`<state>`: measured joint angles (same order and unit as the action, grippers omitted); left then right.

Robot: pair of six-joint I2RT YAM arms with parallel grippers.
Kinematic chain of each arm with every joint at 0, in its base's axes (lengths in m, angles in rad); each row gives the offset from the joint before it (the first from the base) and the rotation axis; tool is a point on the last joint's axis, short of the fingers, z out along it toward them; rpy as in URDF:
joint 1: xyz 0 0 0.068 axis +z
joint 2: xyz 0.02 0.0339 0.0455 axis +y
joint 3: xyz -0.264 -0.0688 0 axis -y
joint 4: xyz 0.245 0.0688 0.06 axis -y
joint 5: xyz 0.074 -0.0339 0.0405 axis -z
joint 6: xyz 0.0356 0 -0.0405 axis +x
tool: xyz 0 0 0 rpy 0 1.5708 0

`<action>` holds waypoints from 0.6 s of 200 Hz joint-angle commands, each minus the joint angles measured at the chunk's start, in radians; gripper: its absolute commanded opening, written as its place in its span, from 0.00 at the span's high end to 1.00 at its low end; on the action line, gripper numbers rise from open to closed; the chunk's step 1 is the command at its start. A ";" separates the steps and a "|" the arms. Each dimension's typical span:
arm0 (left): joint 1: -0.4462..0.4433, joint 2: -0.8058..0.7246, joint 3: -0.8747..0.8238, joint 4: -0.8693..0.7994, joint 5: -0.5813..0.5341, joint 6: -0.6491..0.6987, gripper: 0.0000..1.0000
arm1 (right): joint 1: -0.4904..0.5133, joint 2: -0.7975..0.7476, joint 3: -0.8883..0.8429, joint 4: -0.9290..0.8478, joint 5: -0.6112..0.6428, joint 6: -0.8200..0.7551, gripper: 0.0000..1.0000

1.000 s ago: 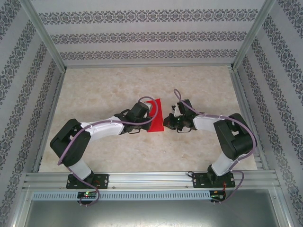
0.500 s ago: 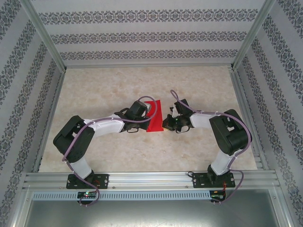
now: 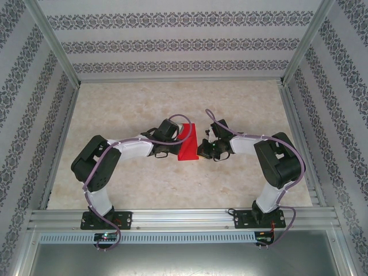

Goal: Fold a paper plane with a square sheet of paper (fold left side to right side)
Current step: Fold the triangle a second time at the center of the table.

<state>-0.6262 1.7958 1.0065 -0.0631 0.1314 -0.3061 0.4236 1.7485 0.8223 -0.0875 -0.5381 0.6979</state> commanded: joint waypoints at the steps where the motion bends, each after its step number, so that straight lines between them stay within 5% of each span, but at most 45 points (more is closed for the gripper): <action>1: 0.016 0.021 0.028 0.001 0.013 0.028 1.00 | 0.014 0.025 0.012 -0.056 0.033 -0.031 1.00; 120: 0.019 0.071 0.058 0.008 0.021 0.027 1.00 | 0.020 0.039 0.031 -0.079 0.030 -0.046 1.00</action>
<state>-0.6197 1.8488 1.0428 -0.0624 0.1474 -0.2981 0.4301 1.7588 0.8425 -0.1173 -0.5385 0.6735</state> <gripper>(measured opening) 0.065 0.038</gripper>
